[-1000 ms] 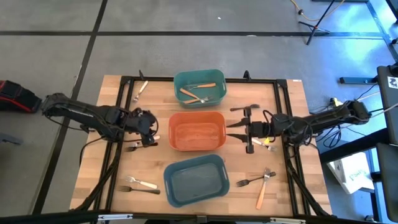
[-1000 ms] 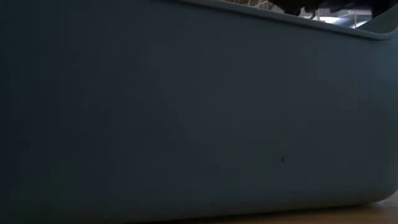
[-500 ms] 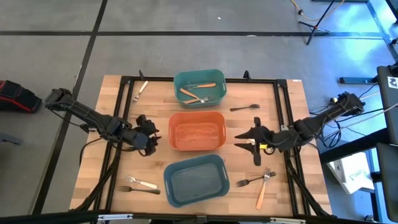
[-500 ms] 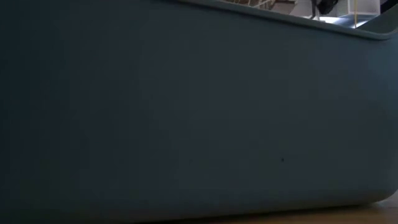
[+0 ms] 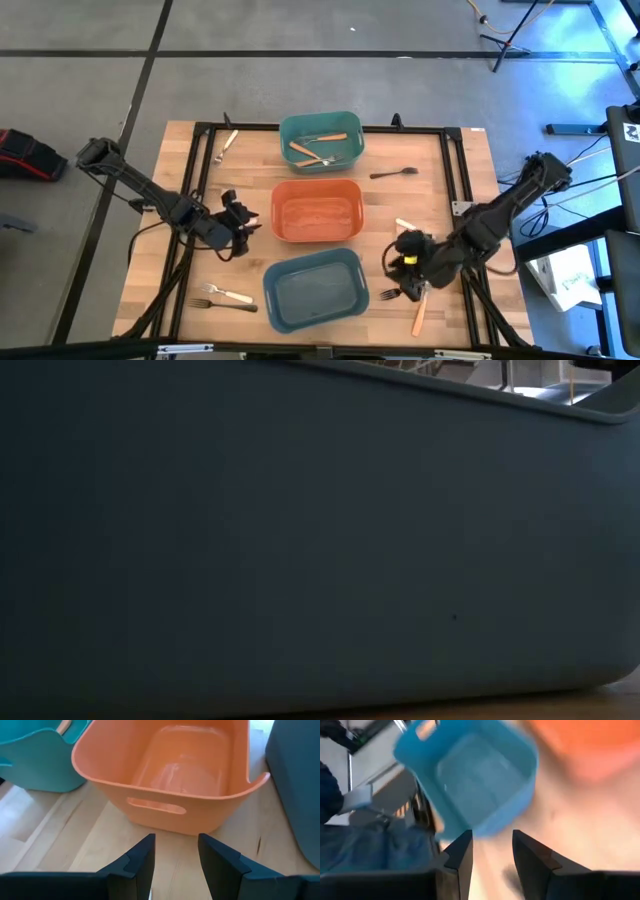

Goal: Sort silverware by color (type)
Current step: Put the orange fork into the green bin

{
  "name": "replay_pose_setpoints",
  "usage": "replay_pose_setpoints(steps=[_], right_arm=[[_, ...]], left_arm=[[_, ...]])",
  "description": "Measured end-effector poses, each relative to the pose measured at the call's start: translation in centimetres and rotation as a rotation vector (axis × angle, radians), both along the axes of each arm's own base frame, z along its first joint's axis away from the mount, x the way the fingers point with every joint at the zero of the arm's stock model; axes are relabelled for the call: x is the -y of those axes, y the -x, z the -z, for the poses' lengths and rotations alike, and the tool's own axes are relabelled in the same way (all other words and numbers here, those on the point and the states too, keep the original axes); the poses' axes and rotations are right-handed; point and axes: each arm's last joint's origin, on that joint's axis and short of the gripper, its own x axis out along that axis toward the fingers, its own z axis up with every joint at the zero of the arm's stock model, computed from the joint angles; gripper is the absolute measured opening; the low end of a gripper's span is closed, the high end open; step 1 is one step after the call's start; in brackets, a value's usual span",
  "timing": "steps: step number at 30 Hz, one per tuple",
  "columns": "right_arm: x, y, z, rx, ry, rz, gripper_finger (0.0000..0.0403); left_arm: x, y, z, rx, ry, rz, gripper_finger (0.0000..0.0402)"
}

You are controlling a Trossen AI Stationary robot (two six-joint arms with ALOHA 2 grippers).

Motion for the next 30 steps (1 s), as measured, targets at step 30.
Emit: replay_pose_setpoints(steps=[30], right_arm=[[-6.6,2.9,10.8,-0.82,-0.038,0.563,0.0124]], left_arm=[[0.1,-0.1,-0.1,0.019,-0.001,0.002,0.0144]])
